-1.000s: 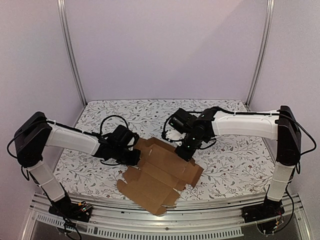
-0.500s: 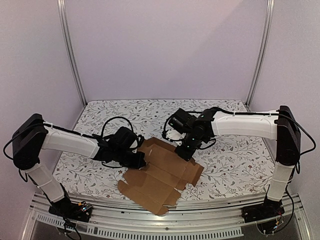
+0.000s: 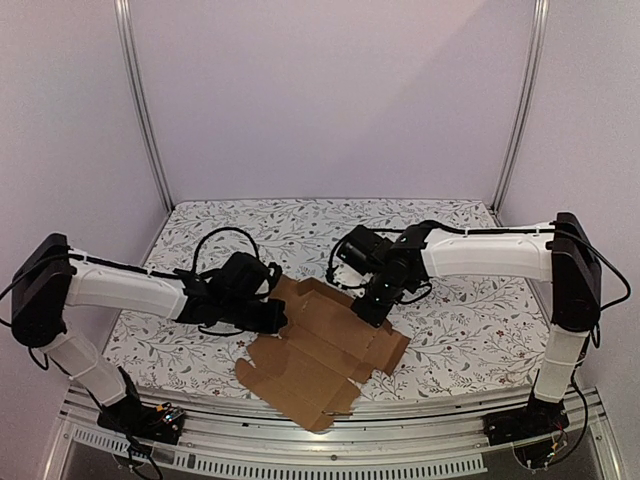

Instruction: Fold the paper box

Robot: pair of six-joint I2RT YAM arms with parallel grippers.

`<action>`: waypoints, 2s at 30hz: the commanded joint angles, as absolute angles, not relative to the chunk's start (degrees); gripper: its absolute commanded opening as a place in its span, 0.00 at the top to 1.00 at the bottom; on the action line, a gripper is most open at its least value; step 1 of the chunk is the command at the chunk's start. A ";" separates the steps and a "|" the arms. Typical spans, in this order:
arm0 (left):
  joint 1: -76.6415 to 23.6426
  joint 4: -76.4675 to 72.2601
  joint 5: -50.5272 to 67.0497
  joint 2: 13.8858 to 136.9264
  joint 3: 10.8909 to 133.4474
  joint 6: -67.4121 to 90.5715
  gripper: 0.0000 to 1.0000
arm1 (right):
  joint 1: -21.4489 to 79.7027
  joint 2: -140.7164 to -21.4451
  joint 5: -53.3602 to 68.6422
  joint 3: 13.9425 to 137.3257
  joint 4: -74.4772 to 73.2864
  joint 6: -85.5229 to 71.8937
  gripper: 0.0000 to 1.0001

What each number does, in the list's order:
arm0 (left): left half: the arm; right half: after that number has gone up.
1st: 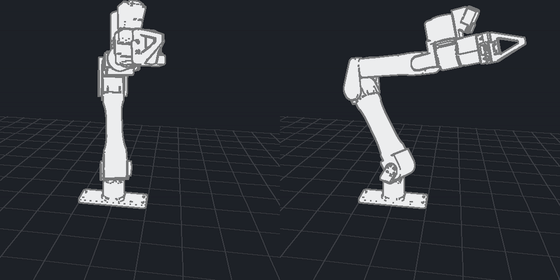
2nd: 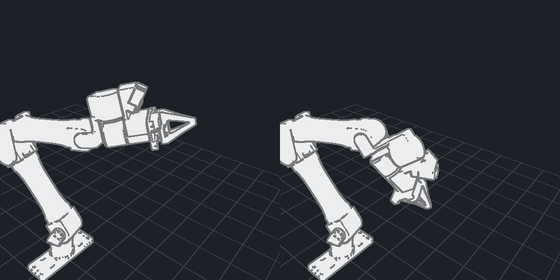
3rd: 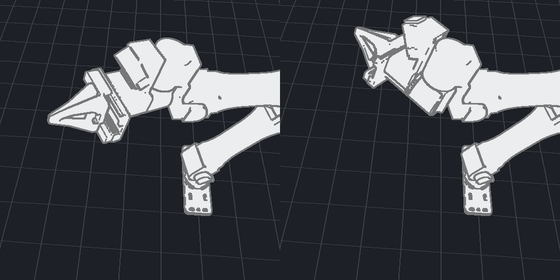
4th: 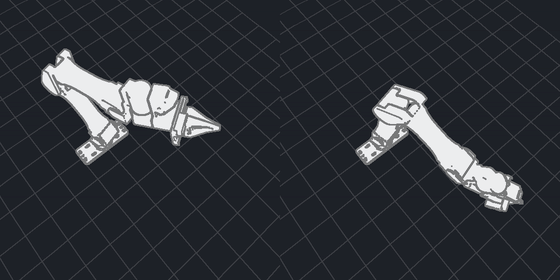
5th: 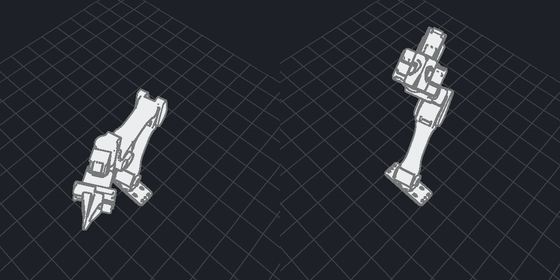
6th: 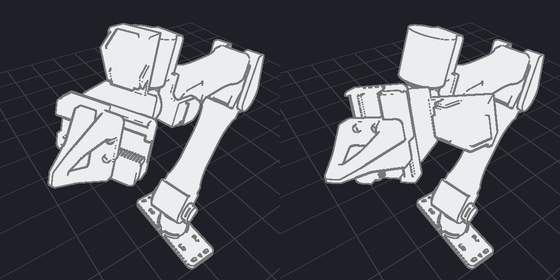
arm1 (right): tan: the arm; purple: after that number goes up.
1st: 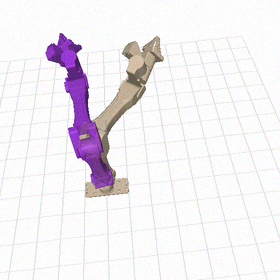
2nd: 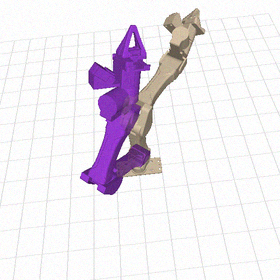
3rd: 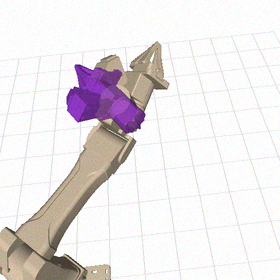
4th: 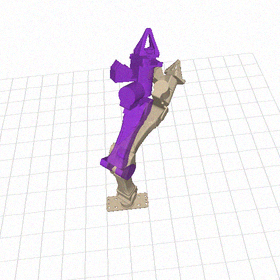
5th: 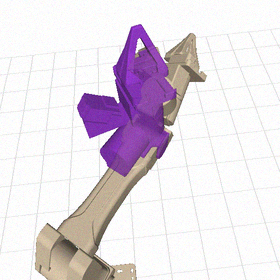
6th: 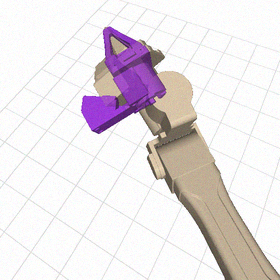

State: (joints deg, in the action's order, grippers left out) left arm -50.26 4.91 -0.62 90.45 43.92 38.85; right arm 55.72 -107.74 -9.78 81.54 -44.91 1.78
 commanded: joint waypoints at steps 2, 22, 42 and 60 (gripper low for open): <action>-51.06 12.53 -7.53 81.20 45.62 35.19 1.00 | 56.89 -106.10 -13.58 80.34 -43.05 4.12 1.00; -38.45 18.68 -8.85 57.83 37.54 30.30 0.97 | 64.95 -100.32 -31.61 75.95 -29.78 27.27 1.00; -30.15 -13.11 14.09 72.08 25.20 31.73 0.86 | 67.39 -97.73 -33.97 69.87 -20.23 44.85 1.00; -32.43 -20.46 27.81 77.27 23.51 30.05 0.81 | 69.03 -96.41 -38.98 65.57 -13.84 47.03 1.00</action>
State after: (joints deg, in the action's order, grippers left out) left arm -31.33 -18.68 25.39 77.28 25.23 31.40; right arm 68.29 -98.39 -36.88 67.29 -16.80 45.78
